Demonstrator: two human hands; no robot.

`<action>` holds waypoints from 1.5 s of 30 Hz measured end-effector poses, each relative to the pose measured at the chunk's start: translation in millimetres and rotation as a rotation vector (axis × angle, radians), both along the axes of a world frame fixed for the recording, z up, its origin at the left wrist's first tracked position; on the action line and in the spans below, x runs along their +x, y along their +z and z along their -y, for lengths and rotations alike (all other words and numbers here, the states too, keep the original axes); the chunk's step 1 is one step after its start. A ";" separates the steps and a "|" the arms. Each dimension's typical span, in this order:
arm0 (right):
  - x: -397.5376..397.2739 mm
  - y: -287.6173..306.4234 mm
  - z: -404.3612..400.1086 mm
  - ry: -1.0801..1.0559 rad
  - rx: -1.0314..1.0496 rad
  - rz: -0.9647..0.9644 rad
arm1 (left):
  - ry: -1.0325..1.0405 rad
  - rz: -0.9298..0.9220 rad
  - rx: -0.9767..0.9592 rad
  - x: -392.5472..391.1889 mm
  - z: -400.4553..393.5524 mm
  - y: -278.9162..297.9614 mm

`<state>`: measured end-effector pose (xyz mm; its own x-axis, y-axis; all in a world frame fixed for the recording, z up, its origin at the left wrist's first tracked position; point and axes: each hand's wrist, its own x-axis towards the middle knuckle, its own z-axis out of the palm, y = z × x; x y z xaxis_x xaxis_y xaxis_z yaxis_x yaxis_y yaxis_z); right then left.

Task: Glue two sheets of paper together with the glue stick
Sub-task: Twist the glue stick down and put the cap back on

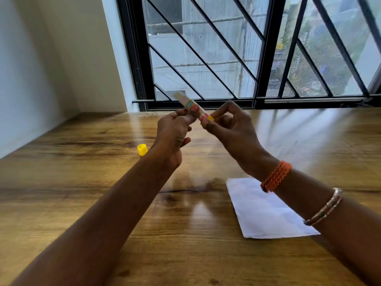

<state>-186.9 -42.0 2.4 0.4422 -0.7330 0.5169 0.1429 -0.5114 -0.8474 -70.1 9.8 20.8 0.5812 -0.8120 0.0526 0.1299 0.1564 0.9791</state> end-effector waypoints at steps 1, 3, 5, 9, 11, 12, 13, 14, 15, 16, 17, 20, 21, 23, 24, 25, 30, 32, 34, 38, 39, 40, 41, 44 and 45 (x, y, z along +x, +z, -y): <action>-1.0 -1.9 0.4 -0.119 -0.238 -0.067 | 0.006 -0.001 0.009 -0.6 0.2 -0.8; -4.1 -5.1 3.2 -0.278 -0.652 -0.154 | 0.009 -0.014 0.019 -0.9 -0.6 -1.9; -6.4 -5.9 7.6 -0.361 -0.888 -0.226 | 0.008 -0.046 0.019 0.1 -2.1 -2.0; -2.3 -5.4 6.8 -0.298 -0.615 -0.148 | -0.035 -0.127 0.007 -1.0 -4.0 0.5; 0.6 -2.7 4.1 -0.122 -0.169 -0.115 | -0.064 -0.145 -0.024 -2.7 -4.9 3.3; 1.7 -1.2 3.3 0.048 0.092 -0.088 | -0.088 -0.141 -0.045 -3.1 -5.1 5.1; 2.2 -0.3 2.5 0.213 0.329 -0.035 | -0.119 -0.119 -0.064 -3.3 -5.4 6.6; 2.0 0.8 1.9 0.337 0.508 0.039 | -0.150 -0.087 -0.077 -3.4 -5.8 7.8; 1.5 2.0 0.7 0.402 0.616 0.117 | -0.174 -0.062 -0.083 -3.5 -6.3 8.4; 1.4 3.4 -1.1 0.423 0.676 0.194 | -0.187 -0.046 -0.086 -3.1 -6.5 8.4; 1.5 4.5 -2.3 0.413 0.701 0.259 | -0.188 -0.036 -0.085 -2.5 -6.5 7.8; 1.2 7.4 -4.6 0.365 0.675 0.328 | -0.193 -0.030 -0.072 -0.8 -6.5 5.9; 1.1 7.4 -4.1 0.343 0.647 0.318 | -0.196 -0.035 -0.067 -0.5 -6.6 5.6; 1.2 7.0 -4.3 0.303 0.609 0.323 | -0.187 -0.026 -0.045 0.3 -5.9 5.3; 1.2 6.2 -4.2 0.290 0.602 0.329 | -0.173 -0.014 -0.030 0.8 -5.3 4.9; 0.9 5.0 -3.7 0.278 0.583 0.324 | -0.158 -0.004 -0.015 1.3 -4.9 4.4; 1.1 0.4 -6.0 -0.018 -0.127 0.101 | -0.100 0.022 0.058 4.1 -4.7 2.2; -2.4 -2.1 -0.8 -0.227 -0.646 -0.068 | -0.113 0.023 0.077 4.6 -4.7 1.9; -7.2 -2.6 4.0 -0.369 -0.915 -0.204 | -0.135 0.006 0.080 3.8 -4.8 1.9; -6.3 0.1 1.3 -0.286 -0.615 -0.093 | -0.173 -0.053 0.037 -0.4 -6.9 4.0; -4.2 0.6 -0.3 -0.233 -0.477 -0.062 | -0.179 -0.071 0.011 -0.8 -7.3 5.1; -2.6 1.4 -1.5 -0.166 -0.325 -0.032 | -0.188 -0.078 -0.014 -0.9 -7.3 5.8; -1.9 2.6 -2.1 -0.084 -0.163 0.010 | -0.198 -0.076 -0.038 -0.9 -7.3 6.4; -2.3 6.8 -1.4 0.186 0.315 0.195 | -0.258 -0.041 -0.117 -1.2 -7.7 7.5; -2.8 8.4 -1.1 0.244 0.431 0.244 | -0.282 -0.026 -0.139 -1.6 -7.7 7.9</action>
<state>-189.7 -40.9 10.9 0.5308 -0.7921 0.3014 0.4327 -0.0525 -0.9000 -71.7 17.4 28.7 0.3371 -0.9274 0.1622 0.2122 0.2427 0.9466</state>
